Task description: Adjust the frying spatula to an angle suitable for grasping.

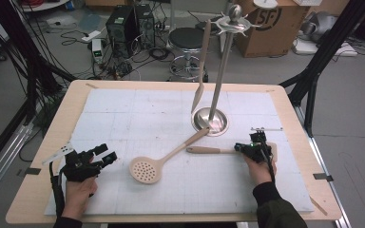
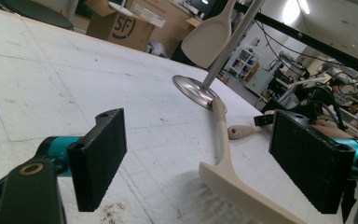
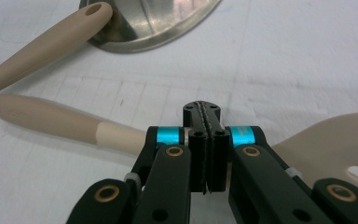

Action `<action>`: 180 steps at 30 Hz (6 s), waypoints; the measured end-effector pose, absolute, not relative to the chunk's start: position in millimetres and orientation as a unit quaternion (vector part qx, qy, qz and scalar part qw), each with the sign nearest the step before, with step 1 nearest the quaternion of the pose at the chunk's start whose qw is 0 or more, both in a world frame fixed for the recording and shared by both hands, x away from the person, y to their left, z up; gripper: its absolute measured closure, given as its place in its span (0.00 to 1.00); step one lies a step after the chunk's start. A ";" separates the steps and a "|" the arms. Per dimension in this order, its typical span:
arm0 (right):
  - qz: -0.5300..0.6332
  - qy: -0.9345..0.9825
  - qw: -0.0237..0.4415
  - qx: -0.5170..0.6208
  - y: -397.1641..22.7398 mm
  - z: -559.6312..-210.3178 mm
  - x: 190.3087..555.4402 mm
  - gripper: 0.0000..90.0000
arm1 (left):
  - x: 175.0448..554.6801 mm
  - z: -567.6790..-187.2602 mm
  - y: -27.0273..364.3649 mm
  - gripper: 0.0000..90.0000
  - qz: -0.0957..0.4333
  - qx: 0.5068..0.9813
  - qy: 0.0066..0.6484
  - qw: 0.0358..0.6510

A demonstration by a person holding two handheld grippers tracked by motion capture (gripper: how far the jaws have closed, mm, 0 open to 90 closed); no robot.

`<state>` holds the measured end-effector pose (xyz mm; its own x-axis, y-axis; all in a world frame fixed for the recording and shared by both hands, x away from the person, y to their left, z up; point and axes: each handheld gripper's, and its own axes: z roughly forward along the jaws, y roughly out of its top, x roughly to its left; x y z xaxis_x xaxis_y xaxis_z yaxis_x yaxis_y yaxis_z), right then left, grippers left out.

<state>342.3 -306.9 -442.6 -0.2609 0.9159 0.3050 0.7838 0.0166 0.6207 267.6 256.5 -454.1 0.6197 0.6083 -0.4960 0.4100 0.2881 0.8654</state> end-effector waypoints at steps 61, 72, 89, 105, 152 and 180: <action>0.416 0.784 -0.042 0.459 -191.7 -457.5 283.4 1.00 | 267.0 -453.6 257.3 0.22 0.075 0.593 0.431 0.677; 0.414 0.779 -0.011 0.471 -185.3 -456.3 298.7 1.00 | 266.6 -453.3 256.8 0.22 0.076 0.593 0.428 0.678; 0.418 0.752 -0.001 0.509 -188.3 -458.1 325.7 1.00 | 266.8 -453.5 256.5 0.22 0.075 0.593 0.429 0.677; 0.416 0.717 0.030 0.559 -202.2 -457.6 360.3 1.00 | 267.2 -454.0 257.7 0.22 0.075 0.593 0.430 0.677; 0.501 0.649 -0.021 0.572 -259.0 -428.3 332.4 0.44 | 267.7 -454.5 255.7 0.22 0.073 0.595 0.430 0.676; 0.520 0.606 0.074 0.597 -363.1 -385.9 291.1 0.36 | 267.8 -454.4 252.4 0.22 0.070 0.595 0.424 0.679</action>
